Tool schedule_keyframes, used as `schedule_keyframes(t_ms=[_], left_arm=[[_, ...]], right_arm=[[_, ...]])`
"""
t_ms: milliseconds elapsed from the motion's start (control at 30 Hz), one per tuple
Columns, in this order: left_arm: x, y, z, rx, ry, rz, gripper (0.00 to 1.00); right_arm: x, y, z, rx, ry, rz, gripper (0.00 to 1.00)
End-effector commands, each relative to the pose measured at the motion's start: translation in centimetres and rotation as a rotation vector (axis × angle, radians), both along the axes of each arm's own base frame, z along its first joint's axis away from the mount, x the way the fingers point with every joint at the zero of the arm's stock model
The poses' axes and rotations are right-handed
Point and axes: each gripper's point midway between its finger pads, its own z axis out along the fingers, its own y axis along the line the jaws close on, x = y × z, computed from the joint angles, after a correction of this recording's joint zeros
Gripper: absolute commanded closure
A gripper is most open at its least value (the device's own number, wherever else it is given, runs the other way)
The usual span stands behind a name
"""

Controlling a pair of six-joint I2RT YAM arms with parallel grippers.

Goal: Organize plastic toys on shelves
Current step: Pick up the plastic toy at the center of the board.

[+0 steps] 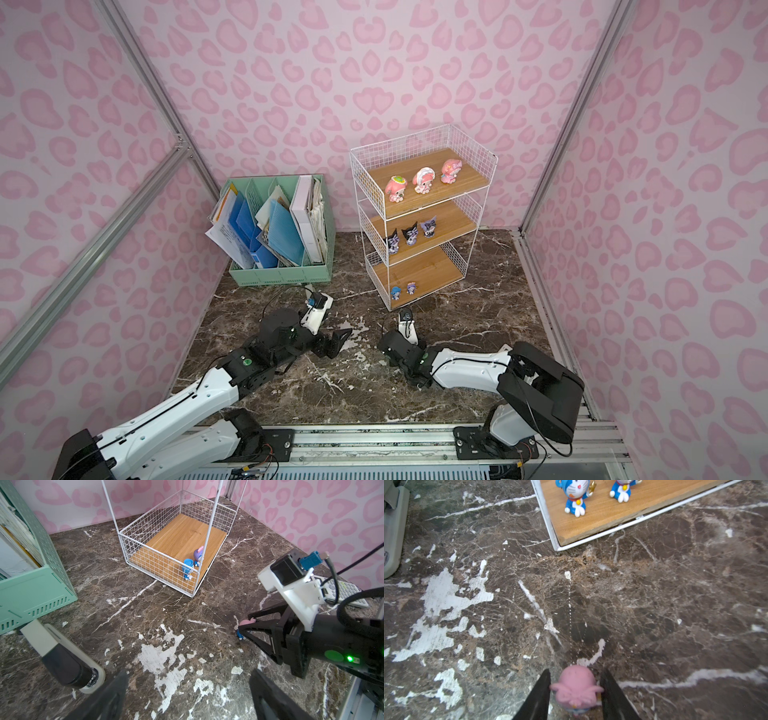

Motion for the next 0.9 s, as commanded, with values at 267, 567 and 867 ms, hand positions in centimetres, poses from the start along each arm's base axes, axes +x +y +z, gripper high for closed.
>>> schedule_keyframes(t_ms=[267, 567, 867], left_arm=[[0.1, -0.1, 0.1, -0.001, -0.003, -0.004, 0.07], [0.1, -1.8, -0.5, -0.007, 0.031, -0.068, 0.07], [-0.3, -4.9, -0.8, 0.014, 0.030, -0.195, 0.06]], right_arm=[[0.4, -1.0, 0.5, 0.000, -0.022, 0.011, 0.73], [3.2, -2.9, 2.9, 0.037, -0.079, 0.056, 0.73], [10.1, -7.3, 5.8, 0.108, -0.173, 0.046, 0.73]])
